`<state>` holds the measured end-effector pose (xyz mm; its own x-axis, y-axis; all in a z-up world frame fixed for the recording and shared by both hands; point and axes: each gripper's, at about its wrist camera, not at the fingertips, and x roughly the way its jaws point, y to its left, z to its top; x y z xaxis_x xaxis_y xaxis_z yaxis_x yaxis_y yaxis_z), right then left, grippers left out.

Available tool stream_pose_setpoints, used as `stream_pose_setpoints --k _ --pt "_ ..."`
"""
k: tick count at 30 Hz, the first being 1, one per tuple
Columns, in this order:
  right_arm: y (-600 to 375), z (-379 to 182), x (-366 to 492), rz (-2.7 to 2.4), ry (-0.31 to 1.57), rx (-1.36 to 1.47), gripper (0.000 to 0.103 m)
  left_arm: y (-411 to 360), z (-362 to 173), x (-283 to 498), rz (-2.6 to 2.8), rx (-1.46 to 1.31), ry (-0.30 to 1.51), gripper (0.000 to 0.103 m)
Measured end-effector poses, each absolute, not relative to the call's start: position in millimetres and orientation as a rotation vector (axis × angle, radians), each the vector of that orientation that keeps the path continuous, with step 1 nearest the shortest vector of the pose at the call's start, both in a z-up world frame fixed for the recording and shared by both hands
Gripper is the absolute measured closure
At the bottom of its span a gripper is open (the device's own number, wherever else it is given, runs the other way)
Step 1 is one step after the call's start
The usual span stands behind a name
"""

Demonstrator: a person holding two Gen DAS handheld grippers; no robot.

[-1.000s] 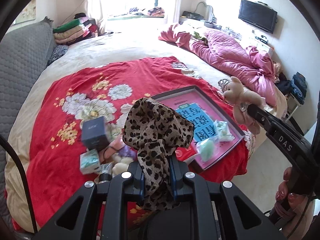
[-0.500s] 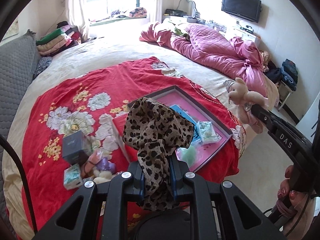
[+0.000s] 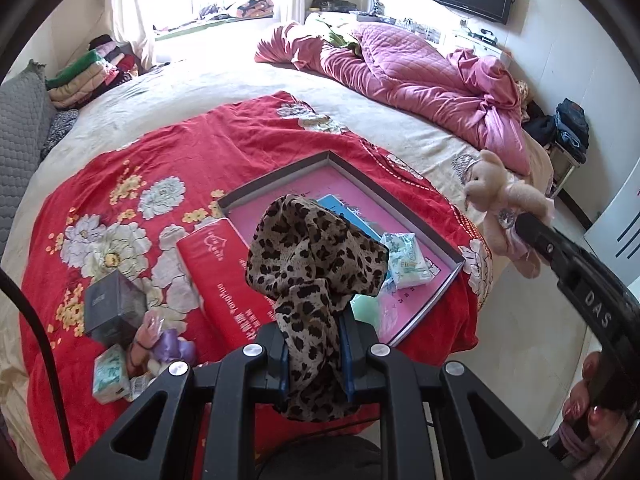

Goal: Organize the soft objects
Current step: 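Carry the scrunchie with the left tool while the right tool carries the plush toy over the tray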

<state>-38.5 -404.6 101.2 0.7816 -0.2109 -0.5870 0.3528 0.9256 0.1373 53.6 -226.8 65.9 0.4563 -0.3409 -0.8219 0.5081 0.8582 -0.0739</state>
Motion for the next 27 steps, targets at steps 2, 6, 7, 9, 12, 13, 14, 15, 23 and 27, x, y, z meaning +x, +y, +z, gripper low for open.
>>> stream_pose_setpoints --k 2,6,7,9,12,13,14,15,23,27 --pt "-403.6 95.5 -34.2 -0.302 0.616 0.242 0.084 -230.8 61.8 56.5 -0.536 0.188 0.967 0.084" --pt "-401.9 82.6 -26.7 -0.285 0.641 0.237 0.084 -237.3 51.2 63.6 -0.543 0.189 0.984 0.084" --pt "-401.6 79.0 -24.7 -0.282 0.649 0.236 0.084 -240.0 47.1 66.2 -0.540 0.195 0.993 0.084" --pt "-401.7 72.6 -21.0 -0.276 0.664 0.237 0.084 -243.1 40.8 70.5 -0.541 0.200 1.004 0.084" --pt "-404.4 64.9 -17.3 -0.275 0.679 0.239 0.084 -249.0 30.4 78.3 -0.539 0.212 1.024 0.084" --pt "-404.6 63.7 -16.9 -0.272 0.681 0.241 0.084 -251.4 26.2 80.8 -0.543 0.215 1.032 0.084" --pt "-405.3 61.6 -16.1 -0.271 0.684 0.242 0.084 -253.9 23.2 83.0 -0.544 0.218 1.038 0.084" --pt "-406.2 59.8 -15.4 -0.273 0.688 0.241 0.084 -256.3 20.0 84.9 -0.541 0.224 1.045 0.084" --pt "-412.8 42.8 -6.8 -0.267 0.732 0.241 0.084 -274.7 -7.7 99.9 -0.536 0.264 1.103 0.084" --pt "-416.2 35.0 -3.5 -0.263 0.747 0.241 0.084 -278.8 -15.1 106.1 -0.533 0.273 1.115 0.084"
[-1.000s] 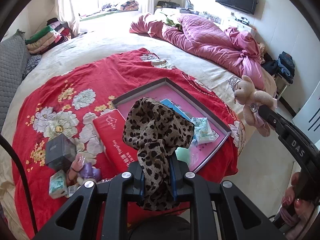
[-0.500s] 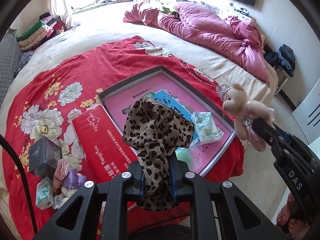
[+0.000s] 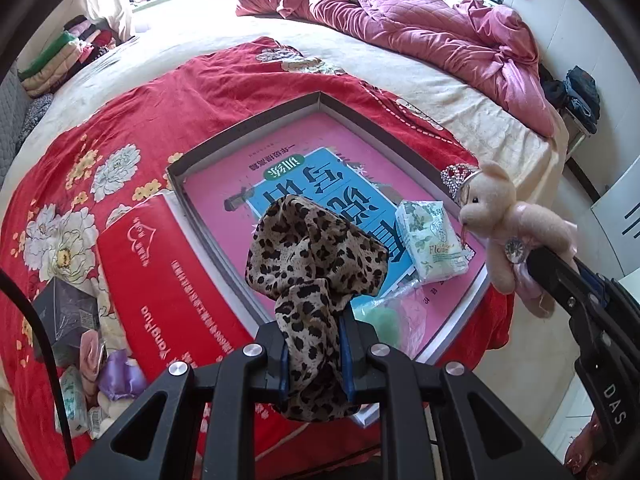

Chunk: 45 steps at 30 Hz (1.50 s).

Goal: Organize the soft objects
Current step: 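Carry the scrunchie with the left tool while the right tool carries the plush toy over the tray, then lower and open the right tool in the tray while the left tool releases the scrunchie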

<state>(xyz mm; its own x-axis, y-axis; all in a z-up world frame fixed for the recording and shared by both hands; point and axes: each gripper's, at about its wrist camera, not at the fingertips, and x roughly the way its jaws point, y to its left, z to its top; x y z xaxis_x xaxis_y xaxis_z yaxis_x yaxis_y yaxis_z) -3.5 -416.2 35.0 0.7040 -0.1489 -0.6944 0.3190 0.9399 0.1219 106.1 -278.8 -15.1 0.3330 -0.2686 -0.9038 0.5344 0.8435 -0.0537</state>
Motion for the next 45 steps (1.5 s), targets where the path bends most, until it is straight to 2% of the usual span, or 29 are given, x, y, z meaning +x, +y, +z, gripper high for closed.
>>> stream_pose_setpoints --k 31,39,42,45 --pt "-405.7 -25.6 33.0 -0.159 0.880 0.285 0.083 -298.3 -49.1 133.2 -0.528 0.323 1.187 0.083" --pt "-400.4 -29.0 35.9 -0.172 0.874 0.229 0.080 -302.9 -50.7 132.4 -0.524 0.346 1.178 0.083" --pt "-399.4 -30.0 35.6 -0.180 0.877 0.213 0.072 -306.0 -52.0 131.2 -0.525 0.368 1.177 0.083" --pt "-401.1 -28.5 33.9 -0.190 0.875 0.202 0.070 -309.0 -52.9 129.8 -0.531 0.381 1.178 0.083"
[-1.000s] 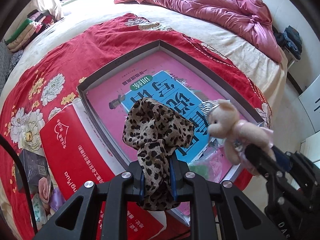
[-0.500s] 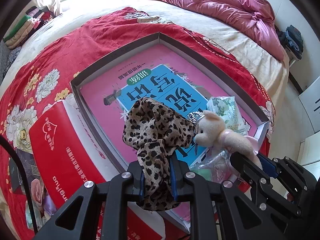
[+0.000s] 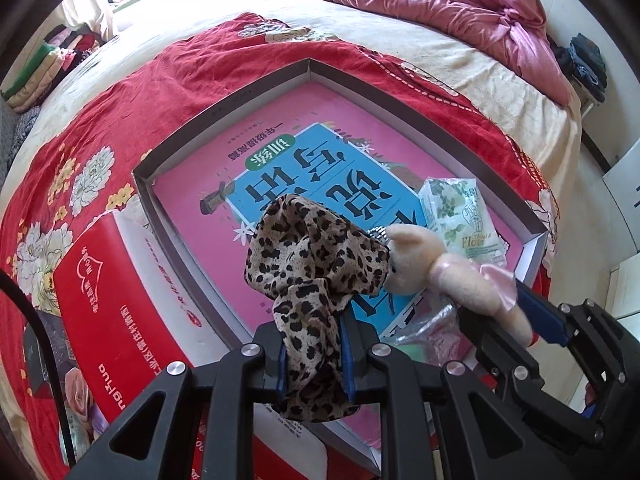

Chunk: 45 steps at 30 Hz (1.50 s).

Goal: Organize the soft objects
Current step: 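Lower and open the right tool in the tray while the left tool releases the scrunchie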

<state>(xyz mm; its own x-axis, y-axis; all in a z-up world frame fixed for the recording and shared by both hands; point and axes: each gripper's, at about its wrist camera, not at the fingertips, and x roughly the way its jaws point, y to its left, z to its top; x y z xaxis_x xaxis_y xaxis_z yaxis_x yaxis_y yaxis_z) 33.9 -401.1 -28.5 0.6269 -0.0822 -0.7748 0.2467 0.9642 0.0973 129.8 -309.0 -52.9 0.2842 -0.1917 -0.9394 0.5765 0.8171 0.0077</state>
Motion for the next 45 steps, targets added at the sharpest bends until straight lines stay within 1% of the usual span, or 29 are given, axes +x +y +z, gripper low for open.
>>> stream_pose_setpoints --k 2,5,6,13,17,23,27,32,35,42,44,45 --pt "-402.7 -26.9 32.4 -0.196 0.870 0.198 0.069 -311.3 -54.1 129.5 -0.530 0.391 1.181 0.083" --pt "-405.3 -24.0 29.7 -0.202 0.865 0.201 0.060 -315.5 -56.0 128.9 -0.534 0.406 1.191 0.083" --pt "-406.2 -23.1 29.1 -0.204 0.864 0.200 0.058 -316.4 -56.5 128.8 -0.533 0.409 1.192 0.082" --pt "-419.2 -16.2 21.0 -0.231 0.850 0.233 0.050 -320.0 -58.9 127.8 -0.561 0.401 1.210 0.073" --pt "-427.7 -9.6 14.9 -0.247 0.826 0.269 0.048 -323.1 -61.2 125.1 -0.545 0.444 1.198 0.072" --pt "-437.0 -2.7 8.7 -0.268 0.804 0.298 0.047 -323.9 -58.9 122.1 -0.564 0.431 1.204 0.063" --pt "-439.4 -0.2 6.1 -0.283 0.795 0.306 0.046 -323.9 -58.1 120.0 -0.564 0.437 1.205 0.060" --pt "-441.2 2.6 4.5 -0.292 0.787 0.317 0.046 -320.6 -55.6 119.0 -0.557 0.427 1.206 0.049" --pt "-442.5 5.3 2.9 -0.293 0.779 0.321 0.045 -315.6 -53.3 119.1 -0.557 0.397 1.211 0.045" --pt "-441.5 9.2 0.7 -0.298 0.770 0.328 0.043 -310.0 -45.7 113.7 -0.562 0.381 1.198 0.044" --pt "-441.5 10.2 0.4 -0.296 0.767 0.328 0.043 -307.8 -43.2 113.3 -0.559 0.372 1.194 0.037" --pt "-441.3 10.7 0.0 -0.299 0.766 0.328 0.043 -306.1 -41.9 113.0 -0.557 0.369 1.191 0.036"
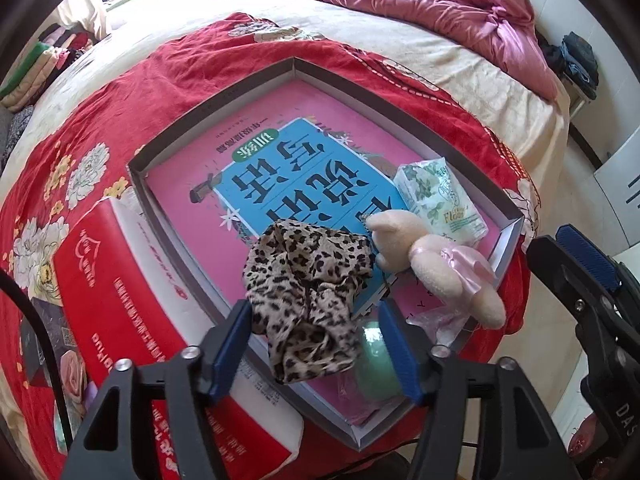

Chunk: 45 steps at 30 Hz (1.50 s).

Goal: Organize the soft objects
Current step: 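Lower and open the right tool in the tray while the left tool releases the scrunchie, then withdraw both open tools from the tray back toward the pile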

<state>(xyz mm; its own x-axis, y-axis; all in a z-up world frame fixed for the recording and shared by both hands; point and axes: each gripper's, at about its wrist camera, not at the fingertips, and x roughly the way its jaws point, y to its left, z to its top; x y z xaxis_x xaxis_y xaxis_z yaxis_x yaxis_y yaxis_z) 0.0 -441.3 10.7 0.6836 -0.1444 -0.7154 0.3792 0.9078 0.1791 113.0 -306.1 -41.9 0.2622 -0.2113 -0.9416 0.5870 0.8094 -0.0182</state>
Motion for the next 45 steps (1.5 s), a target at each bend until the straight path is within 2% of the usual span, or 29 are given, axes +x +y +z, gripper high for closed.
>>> stream_pose_setpoints --k 10,12,18,22,30,45 --pt "-434.5 16.7 -1.4 -0.296 0.756 0.310 0.042 -290.1 -24.5 110.3 -0.546 0.304 1.153 0.034" --pt "-433.4 17.5 -1.7 -0.297 0.754 0.305 0.037 -286.6 -21.2 109.7 -0.549 0.280 1.152 0.034" --pt "-430.6 19.0 -3.5 -0.305 0.757 0.296 0.035 -277.5 -8.9 102.4 -0.552 0.256 1.128 0.034" --pt "-428.1 23.7 -5.2 -0.313 0.750 0.287 0.035 -270.8 -2.7 97.3 -0.555 0.234 1.123 0.024" --pt "-419.7 32.5 -7.6 -0.314 0.740 0.263 0.030 -258.0 9.5 86.5 -0.551 0.212 1.105 0.023" --pt "-399.8 48.3 -11.6 -0.305 0.729 0.216 0.028 -227.5 30.8 74.4 -0.514 0.173 1.069 0.022"
